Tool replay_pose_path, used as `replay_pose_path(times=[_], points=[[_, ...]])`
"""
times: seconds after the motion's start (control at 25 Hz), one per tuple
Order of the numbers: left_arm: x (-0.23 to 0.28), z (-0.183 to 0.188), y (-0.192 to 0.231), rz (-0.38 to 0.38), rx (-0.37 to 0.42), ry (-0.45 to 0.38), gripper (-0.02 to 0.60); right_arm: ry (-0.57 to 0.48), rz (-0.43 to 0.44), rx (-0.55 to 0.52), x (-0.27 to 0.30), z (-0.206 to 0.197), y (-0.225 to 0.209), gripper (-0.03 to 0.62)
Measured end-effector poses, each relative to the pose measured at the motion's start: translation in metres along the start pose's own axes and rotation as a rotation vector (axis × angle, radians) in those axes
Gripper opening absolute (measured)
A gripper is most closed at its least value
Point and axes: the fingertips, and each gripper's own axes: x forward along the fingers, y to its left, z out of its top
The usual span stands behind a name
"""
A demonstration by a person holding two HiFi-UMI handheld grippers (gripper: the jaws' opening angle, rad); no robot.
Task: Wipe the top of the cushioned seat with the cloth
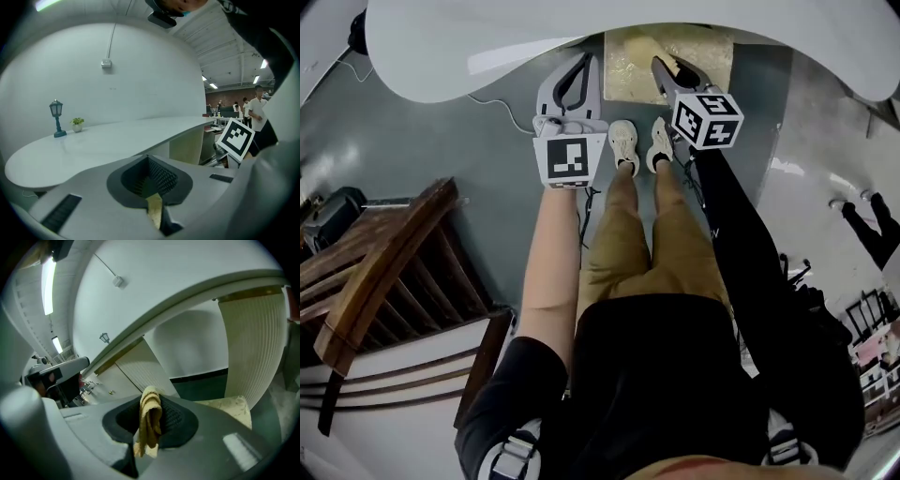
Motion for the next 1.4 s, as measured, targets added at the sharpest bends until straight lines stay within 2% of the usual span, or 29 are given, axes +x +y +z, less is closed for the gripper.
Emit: replay_pose_path(times=[0.24,0.48,0.6,0.76,1.0,1.4], points=[[0.013,-0.047,0.012,-0.058,-0.036,0.004,0.006,0.019,-0.054,0.034,0.063,-0.028,-0.014,0.057],[0.028,-0.076,0.02,-0.098,-0.024,0.018,0.006,0.034,-0.024,0.159,0.136,-0.045,-0.011,0.057],[0.031,-0.086,0.026,-0.098,-0.04,0.038,0.006,0.104,-0.112,0.206,0.158,-0.071,-0.034,0.057],[0.032,-0.09,0.029,-0.099,-0.045,0.047,0.006,0.127,-0.194,0.19,0.155,-0.081,-0.053,0.057],[0.04,-0.091,0.023,-0.106,-0.064,0.061,0.006,0.143,-0.204,0.226,0.149,-0.075,-0.076,0.057],[0.08,-0.078,-0.002,-0.142,-0.055,0.065,0.006,0.129,-0.388,0.207,0.099,-0.055,-0.16,0.057]])
